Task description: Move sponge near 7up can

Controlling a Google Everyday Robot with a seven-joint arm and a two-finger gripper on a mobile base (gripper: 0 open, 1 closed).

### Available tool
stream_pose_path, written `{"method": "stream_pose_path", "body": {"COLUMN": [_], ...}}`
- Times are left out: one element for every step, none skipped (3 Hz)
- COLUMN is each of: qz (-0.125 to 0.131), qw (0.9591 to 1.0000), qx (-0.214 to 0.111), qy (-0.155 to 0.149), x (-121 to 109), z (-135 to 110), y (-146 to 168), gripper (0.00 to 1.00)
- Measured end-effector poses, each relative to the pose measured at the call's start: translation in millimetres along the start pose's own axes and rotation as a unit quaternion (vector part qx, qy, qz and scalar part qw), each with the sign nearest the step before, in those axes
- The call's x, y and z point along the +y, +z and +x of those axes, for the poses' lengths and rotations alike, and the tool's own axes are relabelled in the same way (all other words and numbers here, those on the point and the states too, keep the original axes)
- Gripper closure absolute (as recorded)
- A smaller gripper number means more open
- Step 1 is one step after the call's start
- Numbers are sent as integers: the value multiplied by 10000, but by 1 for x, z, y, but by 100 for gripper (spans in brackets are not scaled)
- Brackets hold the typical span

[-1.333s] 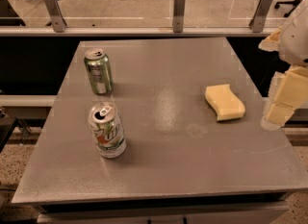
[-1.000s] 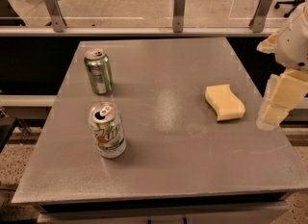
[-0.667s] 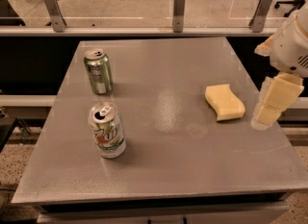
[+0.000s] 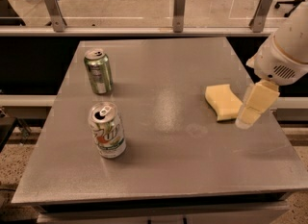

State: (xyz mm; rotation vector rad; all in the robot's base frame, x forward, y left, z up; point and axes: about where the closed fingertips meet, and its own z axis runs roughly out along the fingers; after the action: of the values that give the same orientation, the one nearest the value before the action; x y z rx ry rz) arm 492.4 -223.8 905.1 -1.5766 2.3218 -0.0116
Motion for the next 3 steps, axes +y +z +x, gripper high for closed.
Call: {"method": "stream_pose_path", "body": {"qz": [-149, -311, -422], "qw": [9998, 9993, 9989], "qx": [-28, -39, -16], "qy": [124, 188, 202], "x": [-7, -12, -13], "z": [3, 9, 14], "y": [20, 45, 59], "gripper": [0, 0, 0]}}
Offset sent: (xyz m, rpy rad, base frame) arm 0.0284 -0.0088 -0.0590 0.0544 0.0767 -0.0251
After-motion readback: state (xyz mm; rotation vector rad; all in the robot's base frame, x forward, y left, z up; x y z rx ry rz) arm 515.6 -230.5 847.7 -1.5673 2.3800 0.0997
